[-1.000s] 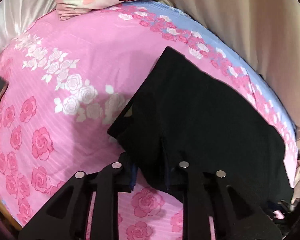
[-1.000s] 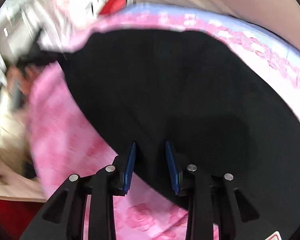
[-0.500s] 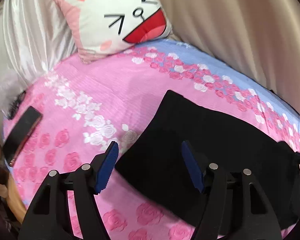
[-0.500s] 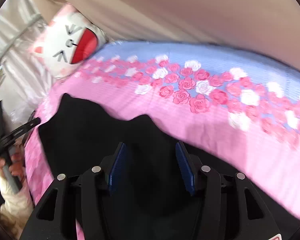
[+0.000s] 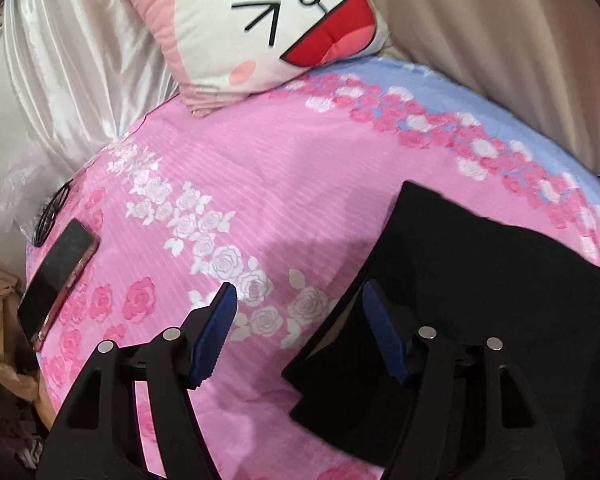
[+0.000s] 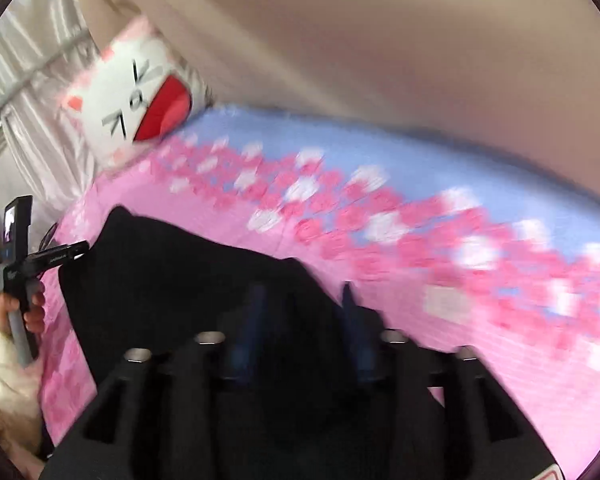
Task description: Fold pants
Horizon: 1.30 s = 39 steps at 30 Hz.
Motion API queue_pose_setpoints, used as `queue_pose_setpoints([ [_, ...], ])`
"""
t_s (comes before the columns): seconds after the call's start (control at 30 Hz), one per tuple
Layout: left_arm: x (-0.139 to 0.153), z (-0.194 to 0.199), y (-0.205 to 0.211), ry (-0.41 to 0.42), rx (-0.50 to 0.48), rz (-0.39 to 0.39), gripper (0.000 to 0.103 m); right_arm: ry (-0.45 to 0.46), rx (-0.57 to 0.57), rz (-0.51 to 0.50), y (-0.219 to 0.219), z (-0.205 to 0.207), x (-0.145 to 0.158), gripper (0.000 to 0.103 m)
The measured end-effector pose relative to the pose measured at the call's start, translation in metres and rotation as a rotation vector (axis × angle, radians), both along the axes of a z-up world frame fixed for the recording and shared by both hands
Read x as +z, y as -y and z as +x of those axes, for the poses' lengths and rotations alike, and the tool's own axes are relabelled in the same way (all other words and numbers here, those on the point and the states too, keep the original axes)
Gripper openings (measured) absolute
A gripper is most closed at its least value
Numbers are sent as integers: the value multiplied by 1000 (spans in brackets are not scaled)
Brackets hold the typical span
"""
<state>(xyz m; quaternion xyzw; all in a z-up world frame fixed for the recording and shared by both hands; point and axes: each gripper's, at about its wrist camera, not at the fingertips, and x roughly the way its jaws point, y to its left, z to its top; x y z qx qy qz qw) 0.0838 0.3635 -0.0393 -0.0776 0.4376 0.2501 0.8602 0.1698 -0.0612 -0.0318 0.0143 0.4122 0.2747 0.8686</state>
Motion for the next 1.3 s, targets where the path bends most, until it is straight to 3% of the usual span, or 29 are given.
queue_pose_setpoints([
  [0.03, 3, -1, 4, 2, -23, 16, 65, 14, -26, 0, 20, -13, 6, 49],
  [0.1, -2, 4, 12, -52, -42, 123, 75, -8, -67, -13, 57, -36, 6, 49],
  [0.17, -29, 14, 9, -170, -32, 266, 75, -40, -119, -58, 83, -55, -5, 49],
  [0.2, -36, 15, 4, -186, -19, 293, 75, -61, -151, -104, 97, -65, -13, 49],
  [0.23, -37, 12, -3, -152, -19, 296, 75, -72, -176, -132, 107, -73, -17, 49],
  [0.33, -25, 2, -18, -152, 42, 242, 69, -85, -340, -177, 171, -109, -23, 49],
  [0.43, 5, -18, -9, -54, 23, 152, 70, -81, -607, -141, 258, -153, -20, 49],
  [0.53, 29, -34, 22, 31, -22, 82, 83, -106, -920, -31, 362, -213, -25, 50],
  [0.63, 33, -35, 56, 42, -53, 60, 87, -111, -1074, 67, 420, -252, -38, 50],
  [0.73, 12, -26, 84, -19, -67, 24, 87, -129, -1088, 116, 447, -263, -55, 50],
  [0.8, -9, -22, 96, -81, -59, -3, 87, -143, -1084, 90, 454, -264, -64, 50],
  [0.9, -27, -25, 102, -123, -35, 23, 91, -152, -1073, 28, 461, -256, -77, 48],
  [0.93, -28, -29, 104, -107, -20, 45, 92, -159, -1060, 17, 463, -257, -80, 41],
  [0.97, -28, -29, 105, -112, -18, 56, 93, -163, -1042, -6, 461, -254, -79, 17],
  [1.03, -27, -28, 105, -127, -18, 55, 93, -132, -995, 3, 451, -255, -59, 15],
  [1.13, -25, -23, 103, -151, -23, 88, 93, 39, -941, 45, 443, -271, -3, 14],
  [1.17, -25, -22, 104, -154, -23, 103, 93, 43, -958, -11, 447, -269, -1, 14],
  [1.2, -26, -20, 105, -154, -26, 118, 94, -16, -967, -79, 455, -260, -18, 16],
  [1.27, -26, -20, 108, -152, -24, 156, 97, -204, -957, -115, 470, -242, -70, 20],
  [1.3, -27, -20, 109, -151, -25, 169, 98, -172, -976, -64, 473, -247, -78, 26],
])
